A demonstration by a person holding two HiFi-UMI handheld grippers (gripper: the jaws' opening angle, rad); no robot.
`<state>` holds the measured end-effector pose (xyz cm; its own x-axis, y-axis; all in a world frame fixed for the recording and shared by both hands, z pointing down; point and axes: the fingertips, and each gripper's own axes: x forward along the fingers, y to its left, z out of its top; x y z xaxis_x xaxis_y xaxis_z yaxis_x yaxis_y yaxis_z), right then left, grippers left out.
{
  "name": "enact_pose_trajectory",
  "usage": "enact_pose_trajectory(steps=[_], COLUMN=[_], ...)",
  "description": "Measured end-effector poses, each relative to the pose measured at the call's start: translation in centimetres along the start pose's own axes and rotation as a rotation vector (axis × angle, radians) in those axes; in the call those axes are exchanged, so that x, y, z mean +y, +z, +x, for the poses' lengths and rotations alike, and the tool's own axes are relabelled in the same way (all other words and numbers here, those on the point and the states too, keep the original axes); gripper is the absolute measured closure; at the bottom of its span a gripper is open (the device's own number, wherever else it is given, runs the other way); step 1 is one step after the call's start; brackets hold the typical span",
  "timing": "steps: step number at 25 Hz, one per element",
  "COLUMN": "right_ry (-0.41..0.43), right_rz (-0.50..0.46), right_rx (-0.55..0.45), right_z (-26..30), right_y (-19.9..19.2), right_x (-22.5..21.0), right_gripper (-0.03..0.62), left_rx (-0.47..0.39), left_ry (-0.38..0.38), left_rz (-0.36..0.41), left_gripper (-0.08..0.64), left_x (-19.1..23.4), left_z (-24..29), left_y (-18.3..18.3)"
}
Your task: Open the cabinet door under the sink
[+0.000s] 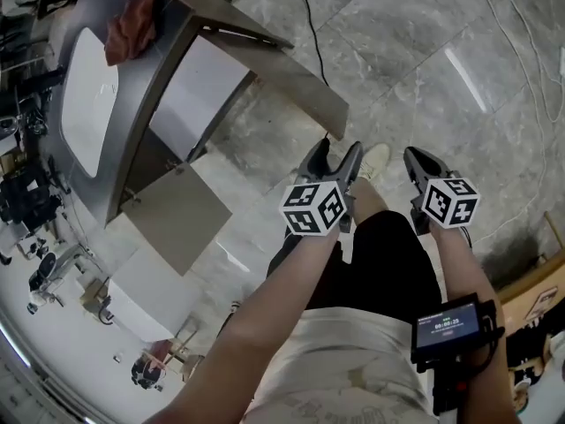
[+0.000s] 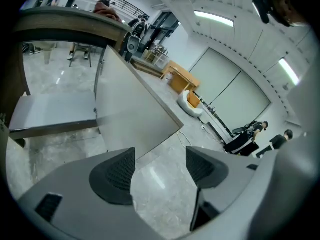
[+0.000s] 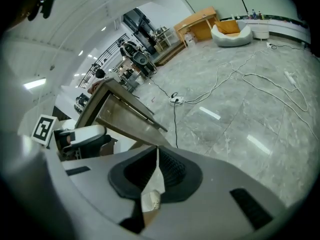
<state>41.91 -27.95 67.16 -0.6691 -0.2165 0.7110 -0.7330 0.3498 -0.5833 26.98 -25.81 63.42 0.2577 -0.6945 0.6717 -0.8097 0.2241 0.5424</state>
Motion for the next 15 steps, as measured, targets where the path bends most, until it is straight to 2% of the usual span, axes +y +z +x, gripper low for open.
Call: enact_pose_trajectory(steps=[4,7,10,15], right_ry=[-0.025,-0.027,-0.022,0.019], right_rz=[-0.021,-0.071,-0.131,-0.242], right_rx=[-0.014,-0.013,-0.004,0.004], right_z=[0.8,0.6,-0.3,-1.1], right_y=[0.0,0.2,0.8,1.5], right_x=[2.5,4.7,7.0,14.1], right_gripper=[0.568,0.568,0.568,0.568], left_rx=[0.007,-0.026,-0.068,-0.119], left_ry=[-0.018,-0.013,-0.02,0.01], left_rz=[-0.009,-0.019,0.003,0.016], left_gripper=[0.253,0.253,0.256,0.304], left_x=[3.3,5.0,5.3,7.4], left_z=[-3.6,-6.8,-10.5,-18.7], left_y=[-0.9,-0.7,0.0,0.9])
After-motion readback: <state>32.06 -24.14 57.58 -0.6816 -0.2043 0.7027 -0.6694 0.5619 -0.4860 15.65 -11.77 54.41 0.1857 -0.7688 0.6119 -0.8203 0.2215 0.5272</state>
